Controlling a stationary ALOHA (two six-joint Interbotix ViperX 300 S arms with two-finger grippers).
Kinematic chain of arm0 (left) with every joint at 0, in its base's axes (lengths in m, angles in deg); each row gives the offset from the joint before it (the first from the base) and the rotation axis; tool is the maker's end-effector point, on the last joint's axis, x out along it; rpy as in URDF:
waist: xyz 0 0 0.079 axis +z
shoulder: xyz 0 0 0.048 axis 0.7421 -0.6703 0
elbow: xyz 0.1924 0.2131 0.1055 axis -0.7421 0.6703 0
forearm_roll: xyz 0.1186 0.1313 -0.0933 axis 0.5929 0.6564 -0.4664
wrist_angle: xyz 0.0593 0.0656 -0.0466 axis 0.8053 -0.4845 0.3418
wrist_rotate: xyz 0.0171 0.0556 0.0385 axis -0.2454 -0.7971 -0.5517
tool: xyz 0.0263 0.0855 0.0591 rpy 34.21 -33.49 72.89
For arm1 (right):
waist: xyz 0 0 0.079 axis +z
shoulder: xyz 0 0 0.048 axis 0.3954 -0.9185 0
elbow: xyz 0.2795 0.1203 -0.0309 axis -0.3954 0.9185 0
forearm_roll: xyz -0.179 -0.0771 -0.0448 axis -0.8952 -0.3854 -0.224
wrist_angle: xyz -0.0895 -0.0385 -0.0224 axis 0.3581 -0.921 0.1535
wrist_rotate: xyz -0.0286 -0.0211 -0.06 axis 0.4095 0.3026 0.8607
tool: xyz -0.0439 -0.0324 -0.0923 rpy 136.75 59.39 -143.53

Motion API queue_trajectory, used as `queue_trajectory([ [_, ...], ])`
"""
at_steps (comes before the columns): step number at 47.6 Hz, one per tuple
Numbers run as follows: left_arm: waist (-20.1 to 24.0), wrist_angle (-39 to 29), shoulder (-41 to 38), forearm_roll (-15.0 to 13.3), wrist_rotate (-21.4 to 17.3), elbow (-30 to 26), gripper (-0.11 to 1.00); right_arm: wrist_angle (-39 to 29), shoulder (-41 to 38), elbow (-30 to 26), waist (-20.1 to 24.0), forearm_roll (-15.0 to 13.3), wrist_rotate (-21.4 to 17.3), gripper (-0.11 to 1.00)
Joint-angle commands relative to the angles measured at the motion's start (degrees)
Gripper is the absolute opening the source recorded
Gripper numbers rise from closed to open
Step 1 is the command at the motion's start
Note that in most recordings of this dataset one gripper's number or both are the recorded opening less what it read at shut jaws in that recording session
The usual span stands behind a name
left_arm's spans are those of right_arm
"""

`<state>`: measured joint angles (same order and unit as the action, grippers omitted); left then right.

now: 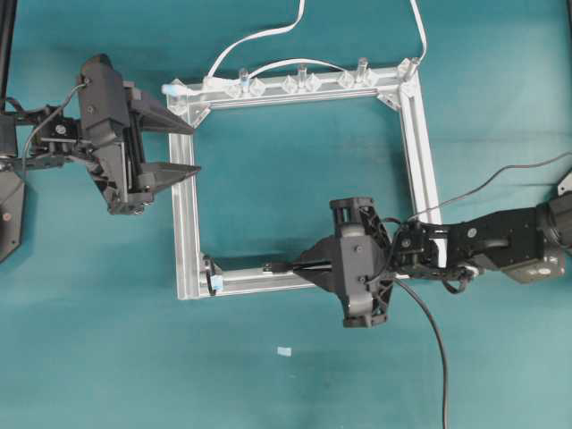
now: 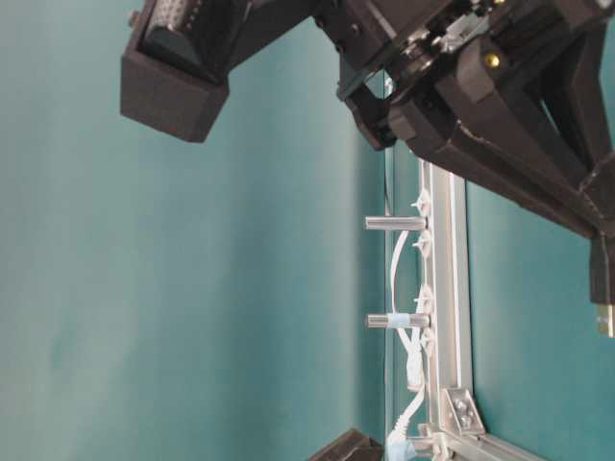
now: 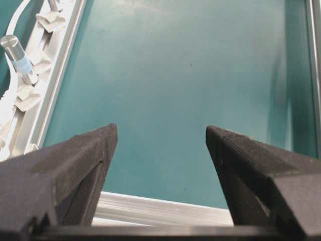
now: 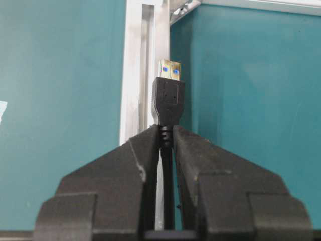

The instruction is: Insert the wire through the string loop located on the left side.

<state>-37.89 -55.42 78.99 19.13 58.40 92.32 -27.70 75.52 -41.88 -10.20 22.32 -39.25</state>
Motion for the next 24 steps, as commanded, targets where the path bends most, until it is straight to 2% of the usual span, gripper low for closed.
queue_trajectory([
  [1,-0.3,0.3,0.6,0.2,0.0,-0.5,0.80,0.4,2.1,-1.2,-0.1,-0.3,0.1,0.11],
  [24,-0.7,0.3,0.6,0.2,0.0,-0.5,0.80,1.6,2.0,-1.5,-0.1,-0.2,0.1,0.11],
])
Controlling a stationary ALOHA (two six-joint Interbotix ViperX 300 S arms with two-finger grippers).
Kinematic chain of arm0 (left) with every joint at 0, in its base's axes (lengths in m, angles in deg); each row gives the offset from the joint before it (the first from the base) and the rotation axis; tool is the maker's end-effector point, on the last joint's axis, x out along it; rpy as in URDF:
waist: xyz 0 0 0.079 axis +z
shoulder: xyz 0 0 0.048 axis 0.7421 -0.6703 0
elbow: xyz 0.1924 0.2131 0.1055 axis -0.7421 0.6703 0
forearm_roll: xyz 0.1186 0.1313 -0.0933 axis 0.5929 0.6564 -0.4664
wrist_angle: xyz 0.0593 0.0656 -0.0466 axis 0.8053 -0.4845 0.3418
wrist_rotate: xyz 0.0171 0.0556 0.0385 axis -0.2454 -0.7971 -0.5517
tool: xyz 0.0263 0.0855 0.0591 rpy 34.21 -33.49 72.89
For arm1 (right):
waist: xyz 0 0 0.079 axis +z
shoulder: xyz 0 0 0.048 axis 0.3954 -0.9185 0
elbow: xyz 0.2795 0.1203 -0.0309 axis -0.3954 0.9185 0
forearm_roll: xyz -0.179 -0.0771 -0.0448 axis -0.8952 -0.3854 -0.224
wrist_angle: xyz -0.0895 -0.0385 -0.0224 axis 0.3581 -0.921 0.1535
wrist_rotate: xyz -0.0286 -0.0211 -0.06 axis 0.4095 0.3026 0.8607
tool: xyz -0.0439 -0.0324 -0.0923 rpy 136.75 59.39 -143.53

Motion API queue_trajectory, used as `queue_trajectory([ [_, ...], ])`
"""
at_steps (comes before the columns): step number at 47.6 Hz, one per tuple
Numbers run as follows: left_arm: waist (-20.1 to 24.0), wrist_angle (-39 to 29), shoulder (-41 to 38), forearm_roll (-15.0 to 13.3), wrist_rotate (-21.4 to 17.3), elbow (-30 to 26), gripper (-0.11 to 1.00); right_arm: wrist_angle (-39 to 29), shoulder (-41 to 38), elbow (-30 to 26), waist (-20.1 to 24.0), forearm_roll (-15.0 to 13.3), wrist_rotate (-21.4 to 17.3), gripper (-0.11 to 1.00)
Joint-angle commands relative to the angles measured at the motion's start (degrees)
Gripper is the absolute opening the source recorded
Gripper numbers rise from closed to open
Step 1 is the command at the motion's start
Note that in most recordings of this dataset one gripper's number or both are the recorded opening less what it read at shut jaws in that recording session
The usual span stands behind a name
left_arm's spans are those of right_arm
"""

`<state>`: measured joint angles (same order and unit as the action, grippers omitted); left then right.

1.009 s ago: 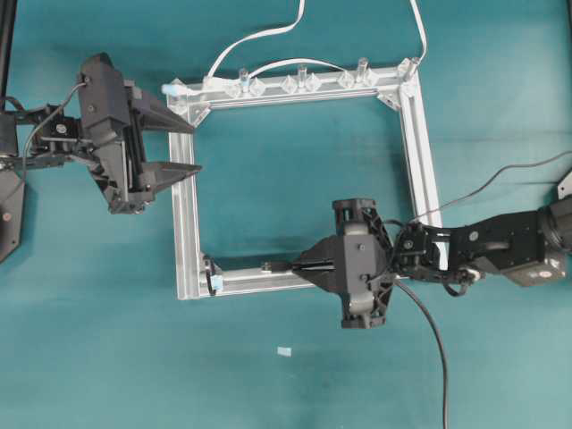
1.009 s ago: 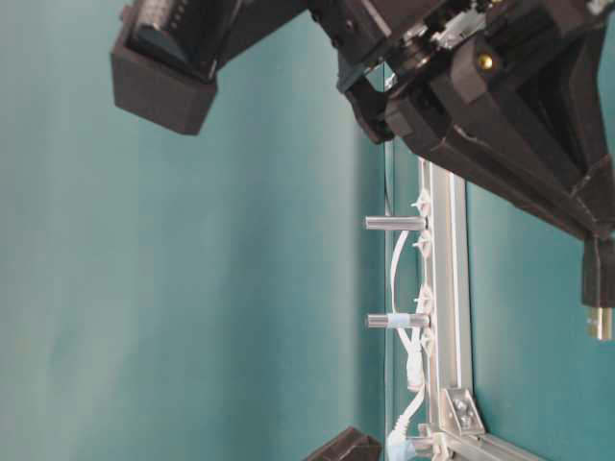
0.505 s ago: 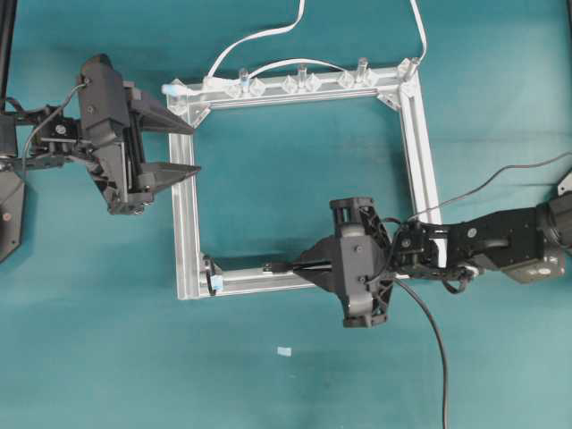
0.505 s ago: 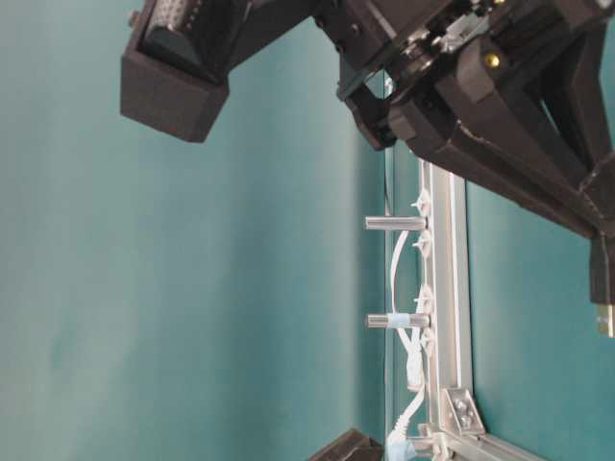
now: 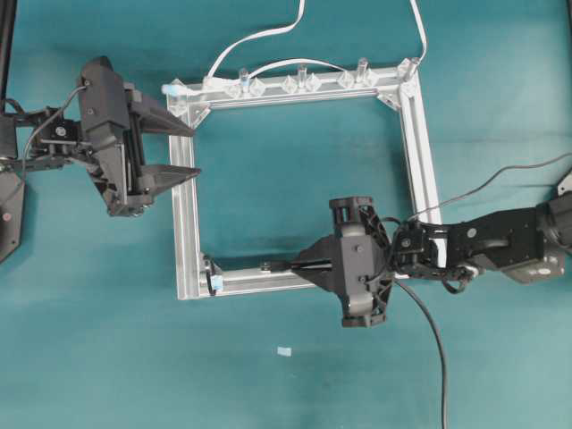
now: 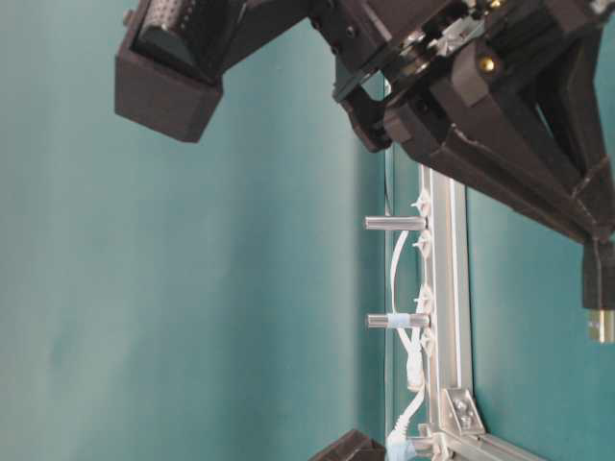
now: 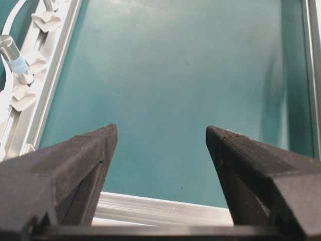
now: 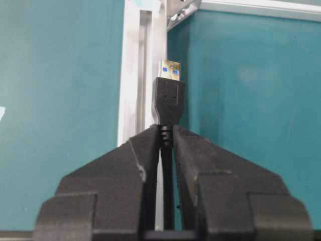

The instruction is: Insert the wire through the string loop located on the left side.

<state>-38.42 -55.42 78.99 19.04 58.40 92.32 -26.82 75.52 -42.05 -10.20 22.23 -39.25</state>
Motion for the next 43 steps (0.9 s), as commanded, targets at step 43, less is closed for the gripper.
queue_trajectory([
  [43,-1.0,-4.0,5.5,0.3,0.2,1.7,0.80,0.4,2.0,-1.8,-0.1,-0.4,0.1,0.11],
])
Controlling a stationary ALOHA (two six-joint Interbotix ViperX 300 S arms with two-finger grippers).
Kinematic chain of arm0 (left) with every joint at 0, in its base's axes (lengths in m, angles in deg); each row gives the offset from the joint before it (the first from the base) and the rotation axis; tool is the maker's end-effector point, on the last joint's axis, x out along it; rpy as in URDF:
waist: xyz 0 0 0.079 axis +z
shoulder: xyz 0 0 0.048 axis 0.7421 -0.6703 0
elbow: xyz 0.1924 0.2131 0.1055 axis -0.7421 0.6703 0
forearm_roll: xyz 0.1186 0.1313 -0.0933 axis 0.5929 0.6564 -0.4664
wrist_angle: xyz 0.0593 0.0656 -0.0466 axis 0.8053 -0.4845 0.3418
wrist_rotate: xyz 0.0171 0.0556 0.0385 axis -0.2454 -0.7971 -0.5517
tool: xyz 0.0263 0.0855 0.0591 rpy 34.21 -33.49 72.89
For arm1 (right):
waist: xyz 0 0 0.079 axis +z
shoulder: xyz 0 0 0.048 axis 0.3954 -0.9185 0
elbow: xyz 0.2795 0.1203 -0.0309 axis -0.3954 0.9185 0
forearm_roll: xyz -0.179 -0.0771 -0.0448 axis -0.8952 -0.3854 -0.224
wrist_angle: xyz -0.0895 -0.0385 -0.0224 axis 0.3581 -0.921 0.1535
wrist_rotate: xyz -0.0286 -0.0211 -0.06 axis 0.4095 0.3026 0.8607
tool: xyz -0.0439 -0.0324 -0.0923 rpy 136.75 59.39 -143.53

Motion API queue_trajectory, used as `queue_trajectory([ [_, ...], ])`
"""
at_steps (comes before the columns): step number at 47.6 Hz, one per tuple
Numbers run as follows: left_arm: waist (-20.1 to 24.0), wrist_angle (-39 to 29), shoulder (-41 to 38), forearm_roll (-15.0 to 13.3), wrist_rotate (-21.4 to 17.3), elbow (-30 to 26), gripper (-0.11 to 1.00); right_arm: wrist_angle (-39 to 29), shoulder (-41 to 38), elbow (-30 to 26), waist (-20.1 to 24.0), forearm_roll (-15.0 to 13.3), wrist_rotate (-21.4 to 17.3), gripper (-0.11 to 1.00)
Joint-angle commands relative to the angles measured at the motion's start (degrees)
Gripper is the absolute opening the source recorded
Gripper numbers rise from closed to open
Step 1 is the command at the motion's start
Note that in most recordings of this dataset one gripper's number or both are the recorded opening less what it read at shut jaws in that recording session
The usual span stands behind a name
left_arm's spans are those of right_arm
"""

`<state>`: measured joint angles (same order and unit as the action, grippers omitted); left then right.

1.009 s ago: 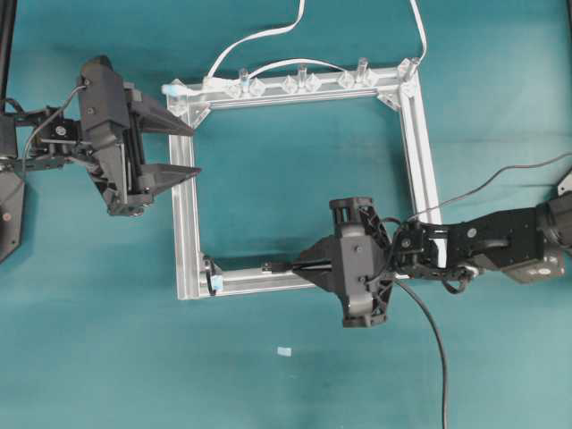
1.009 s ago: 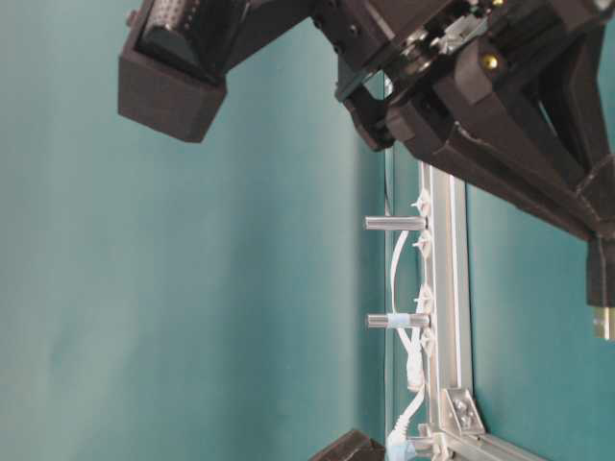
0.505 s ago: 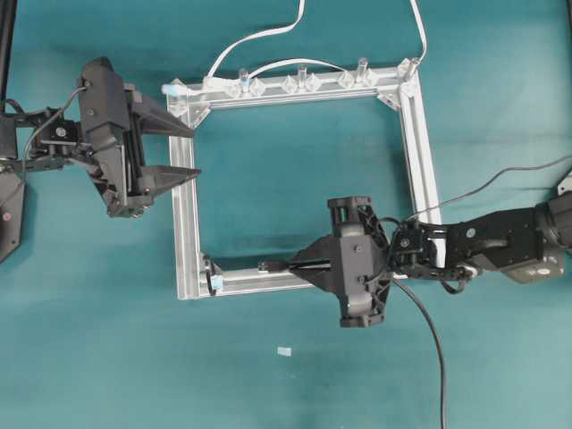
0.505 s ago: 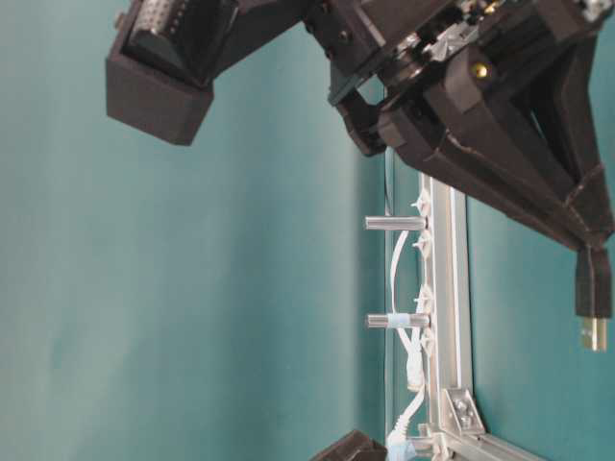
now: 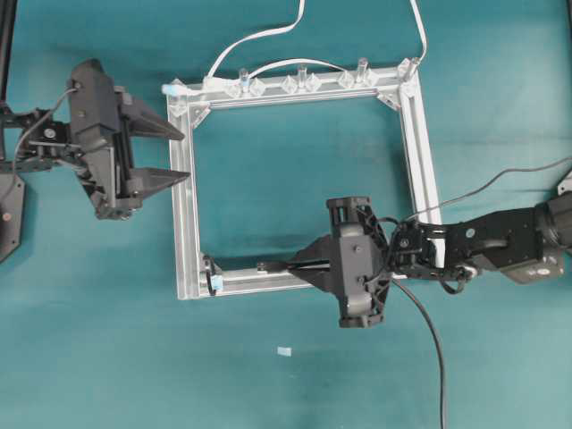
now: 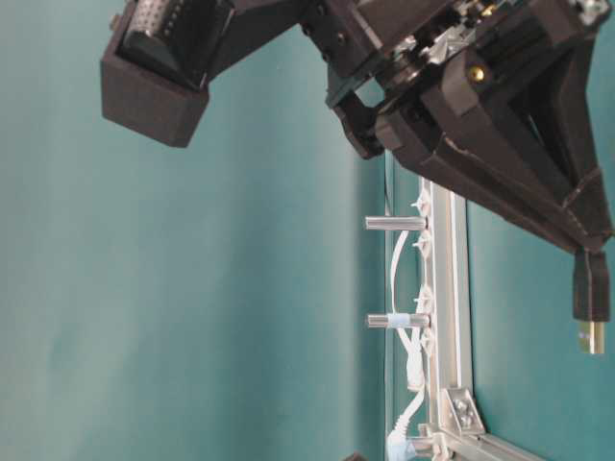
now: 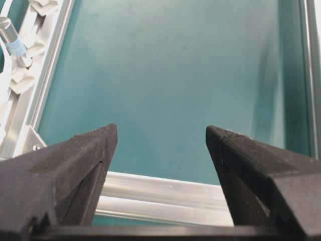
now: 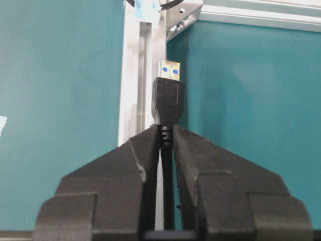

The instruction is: Insert the wire through the string loop located on the left side.

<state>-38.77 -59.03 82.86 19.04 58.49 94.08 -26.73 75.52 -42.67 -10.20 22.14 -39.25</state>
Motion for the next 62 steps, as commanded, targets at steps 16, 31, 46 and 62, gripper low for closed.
queue_trajectory([
  [16,-10.6,-8.0,4.2,0.2,0.3,1.0,0.80,0.4,2.0,-1.1,-0.1,-0.3,0.1,0.11],
  [31,-15.8,-11.5,4.2,0.1,2.5,1.1,0.80,0.5,2.0,-1.2,-0.1,-0.3,0.1,0.11],
  [46,-17.1,-12.9,4.2,0.1,2.7,0.9,0.80,0.4,2.0,-1.4,-0.1,-0.3,0.1,0.11],
  [62,-17.4,-13.3,4.2,0.1,2.8,0.7,0.80,0.4,2.0,-1.5,-0.1,-0.3,0.1,0.11],
])
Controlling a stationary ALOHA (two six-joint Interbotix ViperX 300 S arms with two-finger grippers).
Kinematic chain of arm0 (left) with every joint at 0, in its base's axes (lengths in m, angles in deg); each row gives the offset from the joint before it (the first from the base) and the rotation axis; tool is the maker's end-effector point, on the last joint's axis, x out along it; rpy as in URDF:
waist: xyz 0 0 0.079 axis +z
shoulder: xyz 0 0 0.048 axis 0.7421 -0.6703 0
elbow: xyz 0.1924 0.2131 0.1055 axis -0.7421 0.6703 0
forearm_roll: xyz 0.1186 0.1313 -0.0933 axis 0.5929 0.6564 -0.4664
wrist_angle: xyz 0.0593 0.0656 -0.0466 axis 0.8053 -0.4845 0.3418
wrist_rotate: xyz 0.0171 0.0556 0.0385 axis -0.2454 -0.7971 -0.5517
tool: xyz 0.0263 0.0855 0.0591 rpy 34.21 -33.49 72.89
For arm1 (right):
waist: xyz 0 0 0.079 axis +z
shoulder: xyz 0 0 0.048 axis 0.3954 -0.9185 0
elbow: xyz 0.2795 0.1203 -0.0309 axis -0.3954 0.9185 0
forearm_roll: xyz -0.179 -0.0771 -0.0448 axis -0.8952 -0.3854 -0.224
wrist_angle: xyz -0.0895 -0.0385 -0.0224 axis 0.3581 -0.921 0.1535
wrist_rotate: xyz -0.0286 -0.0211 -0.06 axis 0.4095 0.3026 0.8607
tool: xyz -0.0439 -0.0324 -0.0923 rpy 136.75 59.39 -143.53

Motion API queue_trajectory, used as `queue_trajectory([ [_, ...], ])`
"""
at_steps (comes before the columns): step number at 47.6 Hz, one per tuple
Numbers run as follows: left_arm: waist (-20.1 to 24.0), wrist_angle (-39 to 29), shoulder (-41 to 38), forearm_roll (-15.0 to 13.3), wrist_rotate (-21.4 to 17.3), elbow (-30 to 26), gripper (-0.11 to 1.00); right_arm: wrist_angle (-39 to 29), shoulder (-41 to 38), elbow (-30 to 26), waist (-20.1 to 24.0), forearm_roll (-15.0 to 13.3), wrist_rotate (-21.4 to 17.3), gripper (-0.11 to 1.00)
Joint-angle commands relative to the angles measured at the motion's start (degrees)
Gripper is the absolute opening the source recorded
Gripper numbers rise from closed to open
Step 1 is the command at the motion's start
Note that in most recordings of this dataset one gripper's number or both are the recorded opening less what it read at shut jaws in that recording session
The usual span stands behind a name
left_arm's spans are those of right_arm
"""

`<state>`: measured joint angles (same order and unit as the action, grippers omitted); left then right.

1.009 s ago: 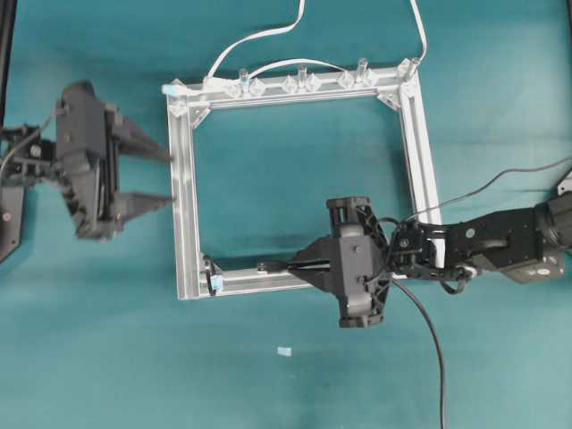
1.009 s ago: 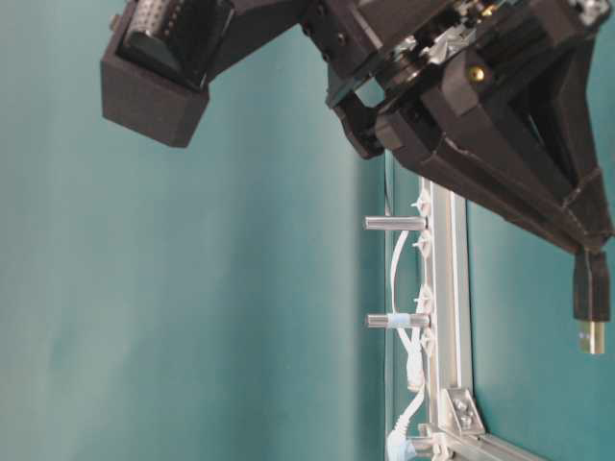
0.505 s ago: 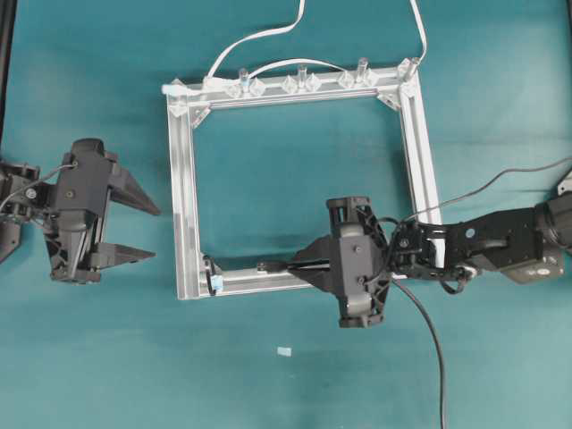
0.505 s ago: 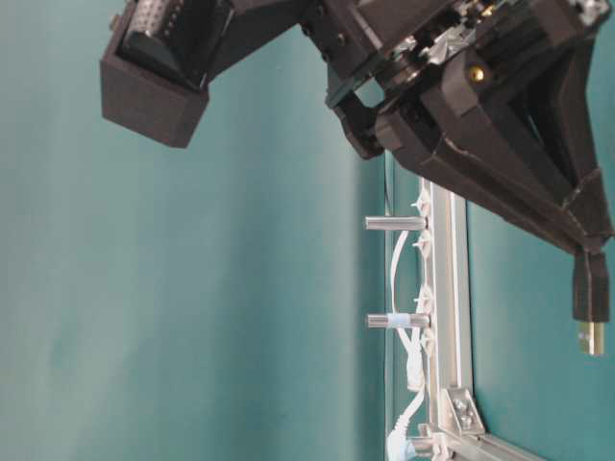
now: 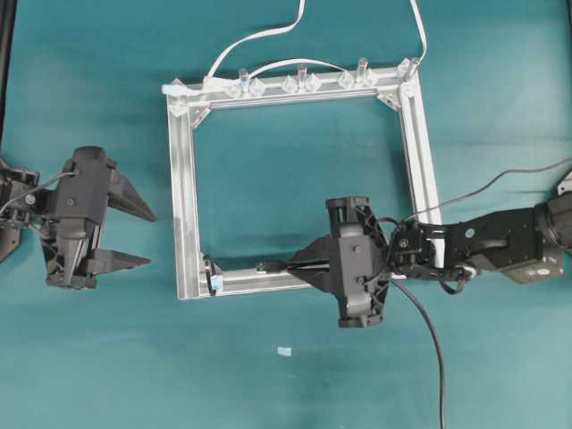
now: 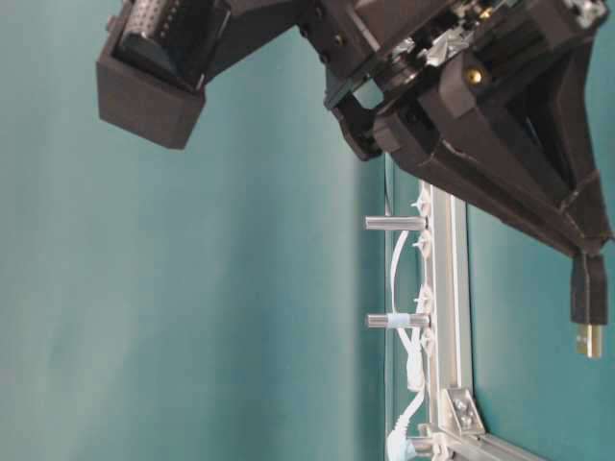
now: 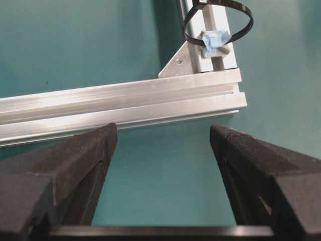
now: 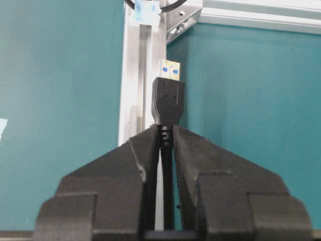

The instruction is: Insert the wire through the string loop located on the left side.

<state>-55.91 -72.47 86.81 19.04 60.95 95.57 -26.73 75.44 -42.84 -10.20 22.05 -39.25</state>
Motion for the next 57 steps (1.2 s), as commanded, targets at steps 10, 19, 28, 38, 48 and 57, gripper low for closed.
queue_trajectory([
  [10,-0.4,0.2,0.3,0.1,0.4,-0.8,0.80,0.3,1.9,-2.3,-0.1,-0.2,0.1,0.11],
  [19,-0.4,0.3,0.3,0.1,0.4,-0.9,0.80,0.3,0.2,-4.0,-0.1,-0.2,0.1,0.11],
  [28,-0.5,0.2,0.3,0.1,0.4,-1.1,0.80,0.3,-2.0,-6.7,-0.2,-0.2,0.1,0.11],
  [38,-0.8,0.2,0.3,0.1,0.4,-0.9,0.80,0.3,-4.1,-9.7,-0.4,-0.2,0.1,0.11],
  [48,-1.6,0.3,0.3,0.1,0.4,-0.7,0.80,0.2,-5.8,-12.1,-0.9,-0.2,0.1,0.11],
  [57,-2.3,0.2,0.4,0.1,0.4,-0.3,0.80,-0.5,-7.7,-14.7,-1.3,-0.2,0.1,0.11],
])
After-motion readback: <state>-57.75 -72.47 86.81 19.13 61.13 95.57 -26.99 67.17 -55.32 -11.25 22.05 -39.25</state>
